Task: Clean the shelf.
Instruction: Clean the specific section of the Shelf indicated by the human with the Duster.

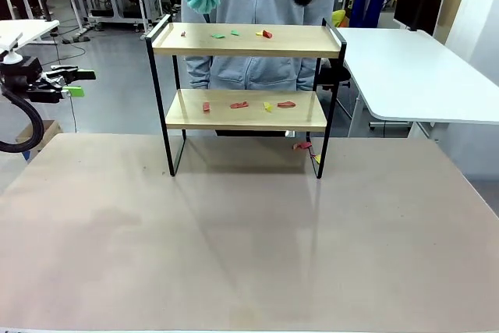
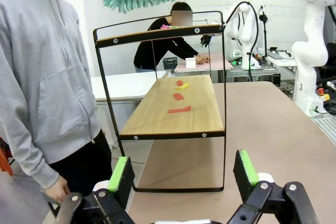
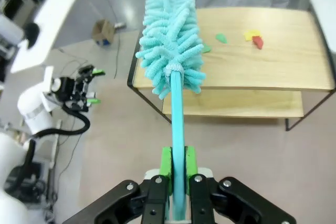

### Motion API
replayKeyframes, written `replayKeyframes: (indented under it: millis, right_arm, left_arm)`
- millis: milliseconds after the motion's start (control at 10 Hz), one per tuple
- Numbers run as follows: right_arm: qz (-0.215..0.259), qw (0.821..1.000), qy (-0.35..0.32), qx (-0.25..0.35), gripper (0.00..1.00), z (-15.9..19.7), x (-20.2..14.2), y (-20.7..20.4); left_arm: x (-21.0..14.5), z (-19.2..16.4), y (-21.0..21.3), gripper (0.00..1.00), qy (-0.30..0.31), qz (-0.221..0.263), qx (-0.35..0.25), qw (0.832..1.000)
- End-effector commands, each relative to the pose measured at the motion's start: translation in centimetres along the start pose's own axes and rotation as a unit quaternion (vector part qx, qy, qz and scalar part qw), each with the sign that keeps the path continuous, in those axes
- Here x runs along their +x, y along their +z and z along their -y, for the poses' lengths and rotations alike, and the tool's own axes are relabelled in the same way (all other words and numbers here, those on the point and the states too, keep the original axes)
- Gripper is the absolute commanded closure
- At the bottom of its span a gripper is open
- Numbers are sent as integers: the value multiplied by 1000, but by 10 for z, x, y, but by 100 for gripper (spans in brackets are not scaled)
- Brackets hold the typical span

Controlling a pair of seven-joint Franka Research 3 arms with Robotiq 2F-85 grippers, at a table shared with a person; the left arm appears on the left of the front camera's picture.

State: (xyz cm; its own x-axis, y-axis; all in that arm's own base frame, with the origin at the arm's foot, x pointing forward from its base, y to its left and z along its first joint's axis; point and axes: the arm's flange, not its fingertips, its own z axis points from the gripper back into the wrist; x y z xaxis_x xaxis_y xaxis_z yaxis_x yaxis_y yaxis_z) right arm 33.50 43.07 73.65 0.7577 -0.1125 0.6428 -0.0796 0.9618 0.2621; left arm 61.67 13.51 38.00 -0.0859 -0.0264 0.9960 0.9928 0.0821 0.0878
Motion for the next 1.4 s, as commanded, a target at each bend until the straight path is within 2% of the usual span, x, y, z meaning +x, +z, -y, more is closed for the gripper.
replayKeyframes:
  millis: [0,400,700,1300]
  right_arm:
    - [21,999,-37,-17,87,-50,12,-14]
    - [23,997,-58,-36,87,-89,6,-47]
    - [50,996,-59,-40,87,-101,2,-54]
    - [13,997,-40,-61,87,-108,-21,-83]
  left_arm:
    - [2,2,0,0,-6,-1,-1,1000]
    - [2,2,0,0,-6,-1,-1,1000]
    - [2,2,0,0,-6,-1,-1,1000]
    - [2,2,0,0,-6,-1,-1,1000]
